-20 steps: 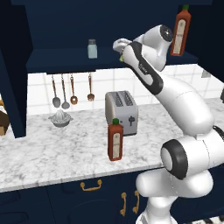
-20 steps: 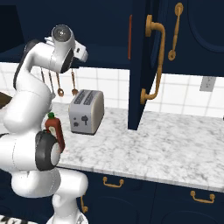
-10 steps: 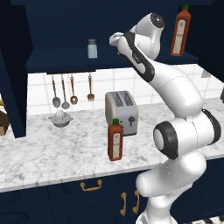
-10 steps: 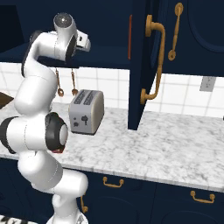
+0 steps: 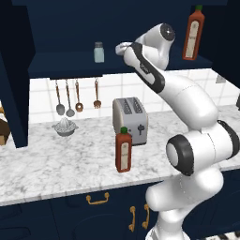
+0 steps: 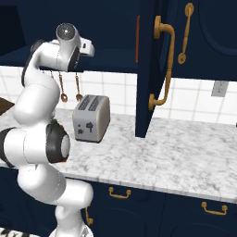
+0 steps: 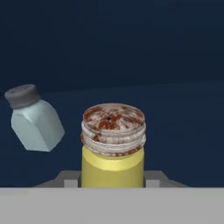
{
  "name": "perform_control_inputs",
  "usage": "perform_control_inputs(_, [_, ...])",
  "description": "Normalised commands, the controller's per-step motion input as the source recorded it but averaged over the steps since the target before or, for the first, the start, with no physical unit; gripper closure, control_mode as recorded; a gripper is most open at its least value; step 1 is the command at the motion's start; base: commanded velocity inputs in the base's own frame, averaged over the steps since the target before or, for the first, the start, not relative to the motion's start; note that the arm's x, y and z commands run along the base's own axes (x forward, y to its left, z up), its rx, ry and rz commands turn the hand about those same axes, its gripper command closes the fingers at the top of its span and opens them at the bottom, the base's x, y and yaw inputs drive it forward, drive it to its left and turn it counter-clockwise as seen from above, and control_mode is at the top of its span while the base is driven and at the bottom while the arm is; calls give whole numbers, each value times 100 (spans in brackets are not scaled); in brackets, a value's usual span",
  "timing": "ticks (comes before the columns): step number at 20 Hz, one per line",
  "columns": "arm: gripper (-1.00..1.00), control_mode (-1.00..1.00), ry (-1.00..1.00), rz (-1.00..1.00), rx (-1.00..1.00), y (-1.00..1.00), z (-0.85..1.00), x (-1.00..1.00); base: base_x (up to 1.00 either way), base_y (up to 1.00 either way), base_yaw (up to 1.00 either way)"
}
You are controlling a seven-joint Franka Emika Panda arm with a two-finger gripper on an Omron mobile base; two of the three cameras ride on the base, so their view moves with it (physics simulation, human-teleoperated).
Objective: Put the shaker and condiment bottle from the counter next to their counterparts in the cabinet.
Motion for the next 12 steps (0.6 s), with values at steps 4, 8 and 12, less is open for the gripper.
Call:
perform_control_inputs(4, [100,-100,-6,1,-2,0,-8,0,0,0,0])
perform_control_inputs(8, [100,-100,-8,5,-1,12,0,3,0,0,0])
perform_control_inputs(12, [100,-100,-1,8,-1,30,10,19,0,0,0])
